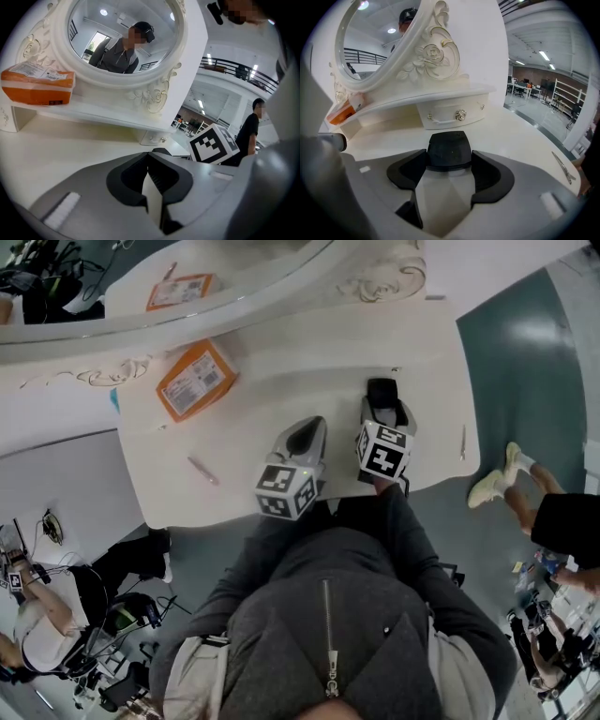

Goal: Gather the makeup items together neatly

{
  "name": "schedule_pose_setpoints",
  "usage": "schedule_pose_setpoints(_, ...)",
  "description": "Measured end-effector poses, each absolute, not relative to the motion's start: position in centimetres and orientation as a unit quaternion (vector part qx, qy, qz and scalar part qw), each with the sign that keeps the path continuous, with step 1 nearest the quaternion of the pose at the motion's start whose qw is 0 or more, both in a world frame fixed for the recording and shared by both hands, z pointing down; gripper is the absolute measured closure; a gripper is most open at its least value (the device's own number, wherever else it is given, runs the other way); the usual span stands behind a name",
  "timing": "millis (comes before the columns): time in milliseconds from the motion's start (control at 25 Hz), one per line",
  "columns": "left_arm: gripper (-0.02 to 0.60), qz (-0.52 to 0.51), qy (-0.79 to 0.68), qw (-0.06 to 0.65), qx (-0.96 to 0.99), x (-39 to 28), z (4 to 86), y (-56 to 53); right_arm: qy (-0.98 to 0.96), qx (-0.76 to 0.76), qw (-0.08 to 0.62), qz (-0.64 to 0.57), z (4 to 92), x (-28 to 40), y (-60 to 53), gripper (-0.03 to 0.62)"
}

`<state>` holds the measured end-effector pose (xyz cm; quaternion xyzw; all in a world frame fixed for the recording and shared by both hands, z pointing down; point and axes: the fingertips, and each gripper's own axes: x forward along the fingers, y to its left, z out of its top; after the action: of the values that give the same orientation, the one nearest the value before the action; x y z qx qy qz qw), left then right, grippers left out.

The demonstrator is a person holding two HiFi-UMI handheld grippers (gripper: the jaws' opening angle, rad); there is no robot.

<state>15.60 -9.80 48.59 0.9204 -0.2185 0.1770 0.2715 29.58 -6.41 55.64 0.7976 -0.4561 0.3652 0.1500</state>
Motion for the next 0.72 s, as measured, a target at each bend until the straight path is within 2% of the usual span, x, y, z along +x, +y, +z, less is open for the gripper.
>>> schedule_pose_setpoints(720, 0.571, 0.156, -0.248, 0.270, 0.917, 11.9, 47.6, -10.1, -0.512, 0.781, 0.166, 0.317, 53.7, 25.8, -8.1, 0.290)
